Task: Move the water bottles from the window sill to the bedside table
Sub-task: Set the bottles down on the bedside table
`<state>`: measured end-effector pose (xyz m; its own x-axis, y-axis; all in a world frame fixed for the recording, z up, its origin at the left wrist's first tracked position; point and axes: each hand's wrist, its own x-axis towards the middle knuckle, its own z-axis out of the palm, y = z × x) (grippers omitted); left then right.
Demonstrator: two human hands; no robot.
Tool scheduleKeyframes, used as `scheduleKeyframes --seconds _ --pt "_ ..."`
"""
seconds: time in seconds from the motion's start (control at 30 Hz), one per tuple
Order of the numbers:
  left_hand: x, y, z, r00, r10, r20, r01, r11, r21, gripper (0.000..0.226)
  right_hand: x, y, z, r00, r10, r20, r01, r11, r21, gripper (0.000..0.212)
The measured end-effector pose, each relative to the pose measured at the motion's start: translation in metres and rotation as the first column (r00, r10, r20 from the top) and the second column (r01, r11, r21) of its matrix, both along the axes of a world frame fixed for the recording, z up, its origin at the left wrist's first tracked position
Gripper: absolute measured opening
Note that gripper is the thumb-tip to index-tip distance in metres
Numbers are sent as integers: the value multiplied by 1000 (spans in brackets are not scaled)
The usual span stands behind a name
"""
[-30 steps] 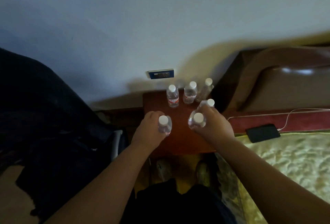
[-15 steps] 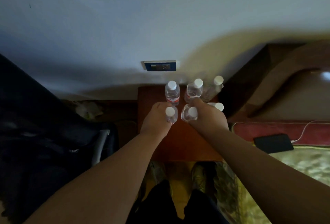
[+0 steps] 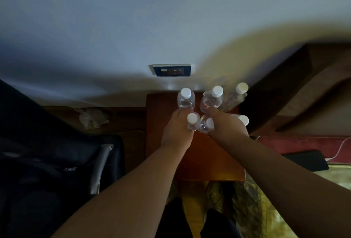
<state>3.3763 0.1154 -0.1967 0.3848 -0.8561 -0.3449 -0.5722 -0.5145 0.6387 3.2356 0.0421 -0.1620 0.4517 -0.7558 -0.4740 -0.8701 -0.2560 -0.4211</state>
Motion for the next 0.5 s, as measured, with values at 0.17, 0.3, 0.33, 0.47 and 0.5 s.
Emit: scheduleKeyframes --seconds 0.17,0.3,0.33,0.47,0.5 --pt "-2 11 -1 1000 3 31 -3 1000 21 56 4 -3 -1 1000 5 -28 -5 1000 8 39" --pt "4 14 4 997 -49 65 46 998 49 56 7 -5 8 999 -4 -41 3 999 -41 32" --pt "6 15 5 997 -47 60 44 998 45 55 7 -7 9 999 -3 -37 2 999 -43 32" --pt "9 18 8 1000 -3 9 3 1000 25 56 8 -4 18 999 -21 -46 18 999 -52 30" --pt "9 18 10 1000 -13 2 13 1000 20 59 8 -2 21 999 -37 -31 36 998 -54 30"
